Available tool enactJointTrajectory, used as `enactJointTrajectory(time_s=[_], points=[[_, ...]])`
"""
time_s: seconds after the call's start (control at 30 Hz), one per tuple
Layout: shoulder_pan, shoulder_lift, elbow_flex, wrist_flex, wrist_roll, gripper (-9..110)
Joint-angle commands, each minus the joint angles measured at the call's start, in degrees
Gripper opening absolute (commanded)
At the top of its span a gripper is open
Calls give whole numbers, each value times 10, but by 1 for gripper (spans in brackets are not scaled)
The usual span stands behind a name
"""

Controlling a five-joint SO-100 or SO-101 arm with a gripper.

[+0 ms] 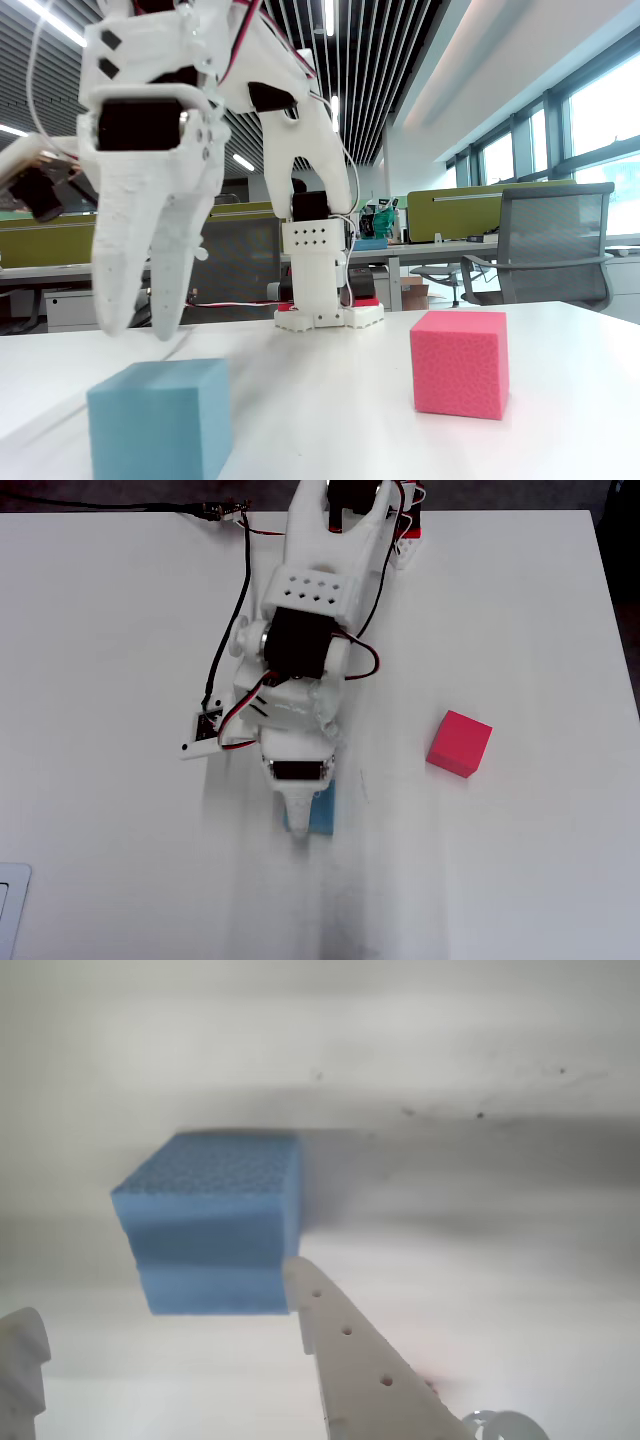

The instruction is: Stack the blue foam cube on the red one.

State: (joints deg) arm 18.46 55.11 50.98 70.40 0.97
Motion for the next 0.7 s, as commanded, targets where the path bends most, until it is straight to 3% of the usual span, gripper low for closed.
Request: enactJointTrajectory(time_s=[0.0, 0.67], points=[[-9, 4, -28, 4, 4, 31], [-19, -60, -70, 29, 10, 24]])
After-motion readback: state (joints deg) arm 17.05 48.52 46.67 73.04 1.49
